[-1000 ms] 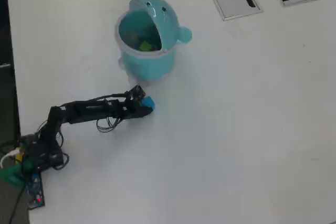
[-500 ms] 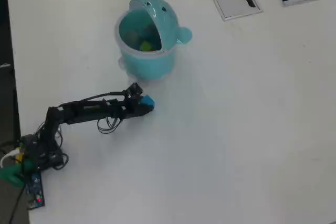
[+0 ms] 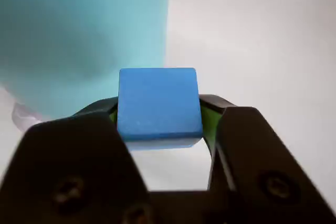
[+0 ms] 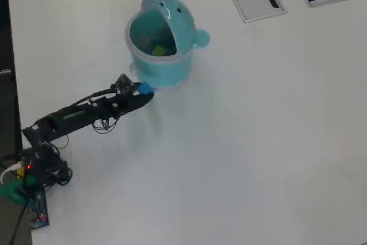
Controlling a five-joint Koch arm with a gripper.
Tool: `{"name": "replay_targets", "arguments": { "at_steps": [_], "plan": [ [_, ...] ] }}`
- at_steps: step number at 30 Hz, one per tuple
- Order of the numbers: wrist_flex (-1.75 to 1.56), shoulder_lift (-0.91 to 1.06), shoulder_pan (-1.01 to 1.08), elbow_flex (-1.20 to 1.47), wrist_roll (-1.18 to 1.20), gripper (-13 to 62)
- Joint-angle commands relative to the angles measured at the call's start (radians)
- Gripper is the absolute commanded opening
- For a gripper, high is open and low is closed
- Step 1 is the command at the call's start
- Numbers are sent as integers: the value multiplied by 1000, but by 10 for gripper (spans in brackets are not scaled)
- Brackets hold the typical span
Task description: Grasp RGB lego blocks and put them in the bin one by one.
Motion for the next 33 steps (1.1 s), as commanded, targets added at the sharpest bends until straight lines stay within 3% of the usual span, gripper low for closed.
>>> {"name": "replay_targets", "arguments": {
  "at_steps": [1, 9, 16, 33],
  "plan": [
    [-35, 87, -20, -46, 3, 69],
    [-35, 169, -51, -115, 41, 68],
    [-20, 198, -87, -341, 38, 62],
    [44, -155, -222, -815, 14, 62]
  ]
}}
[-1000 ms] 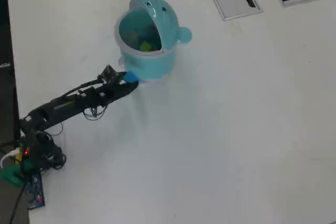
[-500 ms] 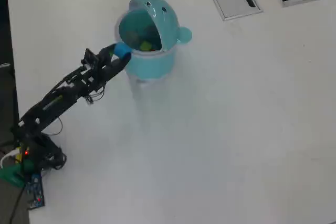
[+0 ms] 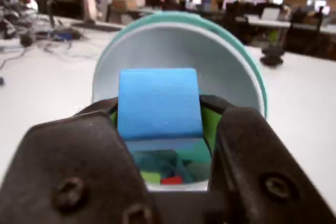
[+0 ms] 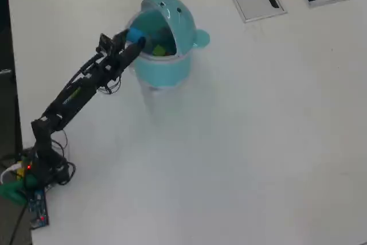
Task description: Grasp RGB lego blocks and put them in the bin one by one.
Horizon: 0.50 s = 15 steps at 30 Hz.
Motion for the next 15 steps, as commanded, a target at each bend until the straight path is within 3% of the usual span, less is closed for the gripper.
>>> {"name": "replay_targets", "arguments": {
  "at_steps": [1, 15],
  "plan": [
    [-9, -15, -17, -179, -2, 62],
    [-17, -304, -21, -440, -37, 63]
  ]
}}
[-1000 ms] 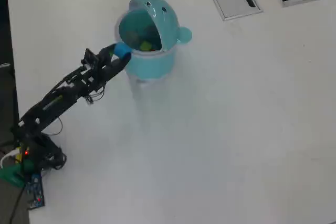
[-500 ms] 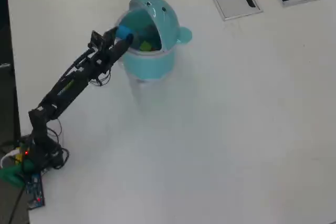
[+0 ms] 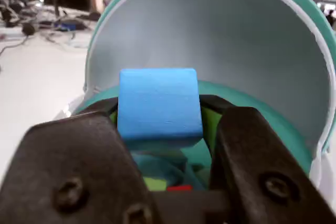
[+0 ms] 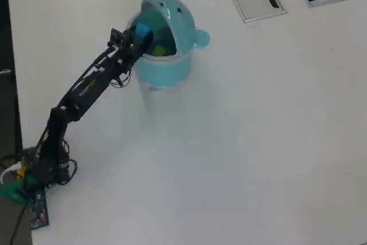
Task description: Grasp RGB lego blocks and put them in the bin one by one.
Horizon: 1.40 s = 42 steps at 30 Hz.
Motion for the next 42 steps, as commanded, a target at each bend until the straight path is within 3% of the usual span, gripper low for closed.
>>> {"name": "replay_targets", "arguments": {
  "at_steps": [1, 11, 12, 13, 24, 42],
  "plan": [
    [-18, 17, 6, -144, 0, 65],
    [-18, 0, 37, -146, 2, 146],
    [-18, 2, 40, -144, 5, 169],
    [-18, 6, 46, -143, 8, 239],
    [-11, 130, 43, -29, 8, 266],
    [-11, 664, 140, 529, -3, 301]
  ]
}}
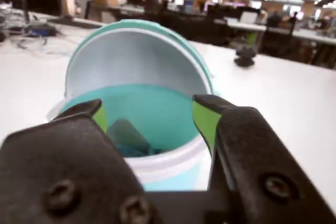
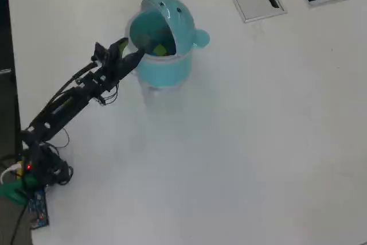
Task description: Grasp RGB lego blocks and put them in the bin one by one.
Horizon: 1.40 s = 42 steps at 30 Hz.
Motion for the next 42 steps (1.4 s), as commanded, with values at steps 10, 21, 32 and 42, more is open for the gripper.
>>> {"name": "replay_targets", "arguments": {
  "at_steps": [10, 21, 32, 42],
  "plan": [
    [-32, 376, 117, 299, -2, 326],
    [-167, 614, 112, 670, -3, 325],
    [-523, 716, 141, 1074, -38, 325],
    [-784, 726, 201, 1356, -23, 328]
  ]
}}
